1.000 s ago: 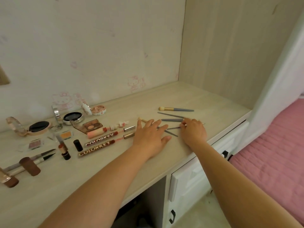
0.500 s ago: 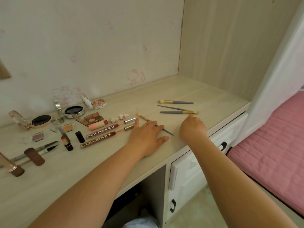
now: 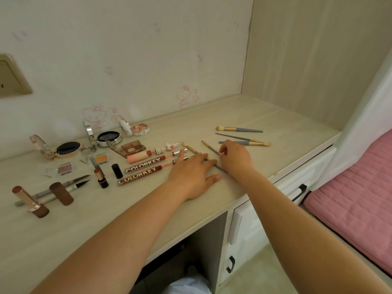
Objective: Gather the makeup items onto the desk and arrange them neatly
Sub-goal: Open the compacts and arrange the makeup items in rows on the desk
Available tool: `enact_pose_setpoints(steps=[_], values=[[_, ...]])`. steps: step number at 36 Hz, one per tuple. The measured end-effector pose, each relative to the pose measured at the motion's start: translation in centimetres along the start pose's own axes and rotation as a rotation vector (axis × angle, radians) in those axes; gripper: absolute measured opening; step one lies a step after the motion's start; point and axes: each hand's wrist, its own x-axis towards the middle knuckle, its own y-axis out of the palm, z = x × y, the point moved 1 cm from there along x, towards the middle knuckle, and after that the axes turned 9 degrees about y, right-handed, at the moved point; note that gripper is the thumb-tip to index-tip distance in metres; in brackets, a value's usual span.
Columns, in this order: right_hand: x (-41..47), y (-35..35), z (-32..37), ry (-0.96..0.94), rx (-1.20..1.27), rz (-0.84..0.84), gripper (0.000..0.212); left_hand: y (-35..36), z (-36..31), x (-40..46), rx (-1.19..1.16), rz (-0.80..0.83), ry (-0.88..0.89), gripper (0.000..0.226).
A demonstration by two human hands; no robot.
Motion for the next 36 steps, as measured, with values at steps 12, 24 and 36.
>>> enact_pose_setpoints(steps=[12, 24, 36], values=[[3.2, -1.7, -2.0, 0.113, -0.106, -0.058, 0.031, -0.2, 0.1, 3.0, -0.057, -0.027, 0.001, 0.056], [1.9, -1.9, -2.8, 0.191, -0.320, -0.018, 0.036, 0.4, 0.8, 3.2, -0.054, 0.058, -0.007, 0.061], [1.6, -1.7, -1.9, 0.052, -0.169, 0.011, 0.024, -0.2, 1.1, 3.2, -0.096, 0.062, -0.012, 0.059]])
